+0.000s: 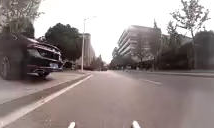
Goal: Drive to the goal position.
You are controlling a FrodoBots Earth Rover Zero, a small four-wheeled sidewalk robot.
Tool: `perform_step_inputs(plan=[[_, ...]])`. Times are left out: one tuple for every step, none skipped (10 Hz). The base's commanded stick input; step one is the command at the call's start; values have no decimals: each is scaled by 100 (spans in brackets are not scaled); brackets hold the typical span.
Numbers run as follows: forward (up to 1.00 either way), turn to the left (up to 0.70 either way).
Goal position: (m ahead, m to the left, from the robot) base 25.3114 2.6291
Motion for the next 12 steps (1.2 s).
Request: perform_step_inputs(plan=[[70, 0], [70, 0], [70, 0], [70, 0], [70, 0], [70, 10], [70, 14], [70, 14], [70, 14], [70, 14], [70, 14], [70, 14]])
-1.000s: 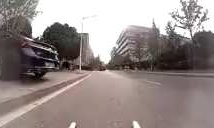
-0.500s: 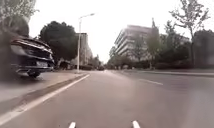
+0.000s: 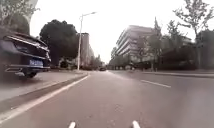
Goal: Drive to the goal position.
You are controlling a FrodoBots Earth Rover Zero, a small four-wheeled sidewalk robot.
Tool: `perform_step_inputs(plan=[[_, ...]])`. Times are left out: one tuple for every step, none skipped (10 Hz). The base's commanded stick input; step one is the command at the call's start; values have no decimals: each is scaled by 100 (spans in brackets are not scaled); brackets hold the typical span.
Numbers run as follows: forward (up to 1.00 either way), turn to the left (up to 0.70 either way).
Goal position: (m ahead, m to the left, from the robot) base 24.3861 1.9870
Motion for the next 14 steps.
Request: perform_step_inputs(plan=[[70, 14], [70, 14], [70, 14], [70, 14], [70, 14], [70, 14], [70, 14], [70, 3], [70, 0], [70, 0], [70, 0], [70, 0], [70, 0], [70, 0]])
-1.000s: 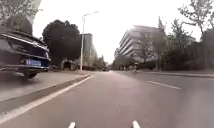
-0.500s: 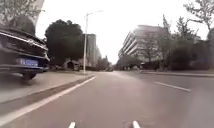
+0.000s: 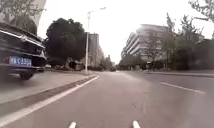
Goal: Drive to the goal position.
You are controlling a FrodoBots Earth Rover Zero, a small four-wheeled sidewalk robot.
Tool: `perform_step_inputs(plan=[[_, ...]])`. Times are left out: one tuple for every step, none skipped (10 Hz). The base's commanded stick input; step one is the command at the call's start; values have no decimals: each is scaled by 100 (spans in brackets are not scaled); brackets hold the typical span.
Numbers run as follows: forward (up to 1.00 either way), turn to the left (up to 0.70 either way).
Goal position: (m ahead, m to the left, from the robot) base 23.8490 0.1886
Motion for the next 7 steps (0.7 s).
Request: perform_step_inputs(plan=[[70, 0], [70, 0], [70, 0], [70, 0], [70, 0], [70, 0], [70, 0]])
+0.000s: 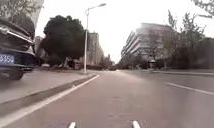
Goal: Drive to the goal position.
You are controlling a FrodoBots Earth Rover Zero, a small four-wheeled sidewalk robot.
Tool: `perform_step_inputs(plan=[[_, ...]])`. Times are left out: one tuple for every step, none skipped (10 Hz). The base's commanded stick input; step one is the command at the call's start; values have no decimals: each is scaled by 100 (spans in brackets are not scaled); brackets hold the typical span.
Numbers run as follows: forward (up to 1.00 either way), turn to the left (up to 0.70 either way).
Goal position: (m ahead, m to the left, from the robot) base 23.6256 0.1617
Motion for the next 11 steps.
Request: perform_step_inputs(plan=[[70, 0], [70, 0], [70, 0], [70, 0], [70, 0], [70, 0], [70, 0], [70, 0], [70, 0], [70, 0], [70, 0]])
